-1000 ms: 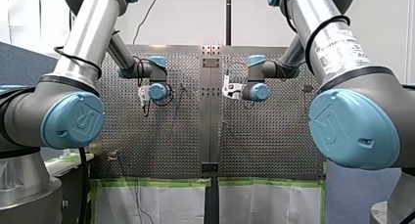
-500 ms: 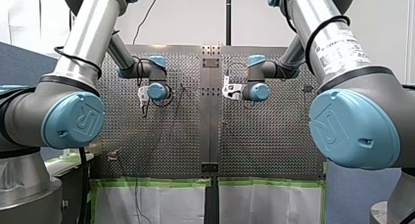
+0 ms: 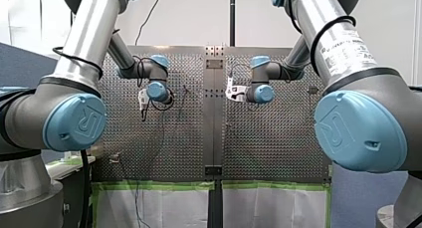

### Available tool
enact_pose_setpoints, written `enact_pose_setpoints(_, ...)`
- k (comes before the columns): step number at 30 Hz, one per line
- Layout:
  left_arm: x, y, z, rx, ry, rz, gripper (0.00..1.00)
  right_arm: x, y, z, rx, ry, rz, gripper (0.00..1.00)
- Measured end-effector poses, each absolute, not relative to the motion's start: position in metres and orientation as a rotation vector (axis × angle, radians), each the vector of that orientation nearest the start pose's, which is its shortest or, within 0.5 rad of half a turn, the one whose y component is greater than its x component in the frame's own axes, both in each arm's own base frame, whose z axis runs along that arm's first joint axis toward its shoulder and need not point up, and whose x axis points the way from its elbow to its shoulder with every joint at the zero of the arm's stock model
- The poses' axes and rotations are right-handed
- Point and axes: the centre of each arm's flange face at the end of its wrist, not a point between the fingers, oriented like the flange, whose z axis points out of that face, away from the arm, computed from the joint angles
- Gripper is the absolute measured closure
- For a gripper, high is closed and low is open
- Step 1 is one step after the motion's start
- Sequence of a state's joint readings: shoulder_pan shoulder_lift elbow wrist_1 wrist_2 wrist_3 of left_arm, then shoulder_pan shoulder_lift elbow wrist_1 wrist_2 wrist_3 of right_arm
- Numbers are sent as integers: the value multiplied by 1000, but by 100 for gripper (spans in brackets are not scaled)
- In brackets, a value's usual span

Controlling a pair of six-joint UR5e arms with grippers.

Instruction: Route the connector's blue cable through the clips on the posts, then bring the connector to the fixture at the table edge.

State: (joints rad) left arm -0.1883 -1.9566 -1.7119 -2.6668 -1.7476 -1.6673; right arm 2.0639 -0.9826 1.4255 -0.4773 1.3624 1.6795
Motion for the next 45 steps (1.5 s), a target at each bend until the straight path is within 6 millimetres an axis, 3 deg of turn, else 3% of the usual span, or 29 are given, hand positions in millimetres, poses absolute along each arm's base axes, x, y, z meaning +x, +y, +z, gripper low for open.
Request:
enact_pose_setpoints(20, 500, -237, 286, -78, 1513, -291, 0, 462, -535, 250, 1671, -881, 1786, 100)
enact_pose_setpoints(34, 457, -240, 245, -46, 1635, -329, 0, 462, -534, 250, 1674, -883, 1781, 100)
enact_pose_setpoints(45, 453, -242, 242, -33, 1645, -341, 0, 462, -534, 249, 1678, -883, 1781, 100)
